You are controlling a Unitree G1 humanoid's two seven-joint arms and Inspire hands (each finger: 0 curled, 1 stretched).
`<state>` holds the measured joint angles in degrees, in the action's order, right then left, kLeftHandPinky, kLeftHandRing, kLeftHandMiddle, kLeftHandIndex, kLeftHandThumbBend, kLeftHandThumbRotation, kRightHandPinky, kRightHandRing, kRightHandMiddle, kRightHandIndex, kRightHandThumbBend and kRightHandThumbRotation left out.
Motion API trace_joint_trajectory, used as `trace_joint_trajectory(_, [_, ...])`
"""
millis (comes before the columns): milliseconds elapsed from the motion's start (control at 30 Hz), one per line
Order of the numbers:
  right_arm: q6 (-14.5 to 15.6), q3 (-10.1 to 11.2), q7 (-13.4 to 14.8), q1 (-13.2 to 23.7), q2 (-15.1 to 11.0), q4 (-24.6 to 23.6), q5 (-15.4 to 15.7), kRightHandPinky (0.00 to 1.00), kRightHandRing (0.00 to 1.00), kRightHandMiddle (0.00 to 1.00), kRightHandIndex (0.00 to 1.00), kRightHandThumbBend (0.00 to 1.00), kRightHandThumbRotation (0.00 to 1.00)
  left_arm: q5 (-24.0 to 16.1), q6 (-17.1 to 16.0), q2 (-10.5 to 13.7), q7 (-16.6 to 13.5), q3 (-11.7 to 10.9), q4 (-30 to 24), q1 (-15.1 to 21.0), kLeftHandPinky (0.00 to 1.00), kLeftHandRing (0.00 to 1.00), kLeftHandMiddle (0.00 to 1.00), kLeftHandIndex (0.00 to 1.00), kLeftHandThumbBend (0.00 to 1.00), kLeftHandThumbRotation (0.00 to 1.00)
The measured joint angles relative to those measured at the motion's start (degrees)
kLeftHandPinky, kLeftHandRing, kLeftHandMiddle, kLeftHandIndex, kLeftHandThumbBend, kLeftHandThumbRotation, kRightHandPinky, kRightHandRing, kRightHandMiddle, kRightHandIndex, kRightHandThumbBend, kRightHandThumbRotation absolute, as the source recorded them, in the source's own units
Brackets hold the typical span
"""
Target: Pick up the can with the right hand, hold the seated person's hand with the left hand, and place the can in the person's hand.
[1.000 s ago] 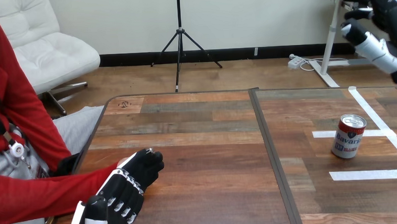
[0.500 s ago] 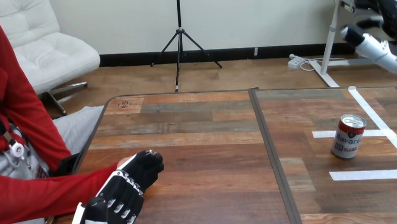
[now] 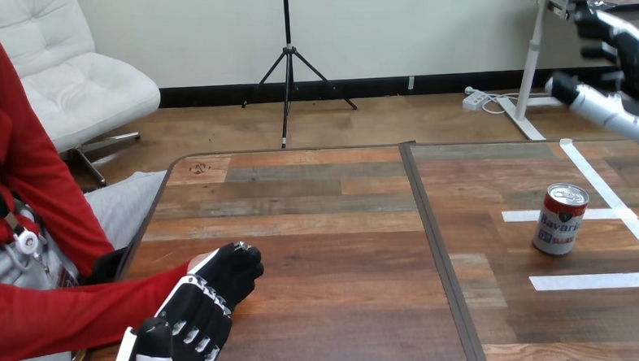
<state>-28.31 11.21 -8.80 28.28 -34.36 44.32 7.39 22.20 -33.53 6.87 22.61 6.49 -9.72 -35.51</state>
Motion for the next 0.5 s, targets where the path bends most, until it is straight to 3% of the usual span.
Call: trace_joint_trajectory(500, [2.0, -1.3, -0.1, 0.0, -0.4, 5.0, 1.8, 0.80, 0.90, 0.91, 0.89, 1.00, 0.44, -0.1, 0.0, 0.0, 0.1, 0.2, 0.0, 0.0, 0.91, 0.85, 0.83, 0.79, 0.79, 1.00])
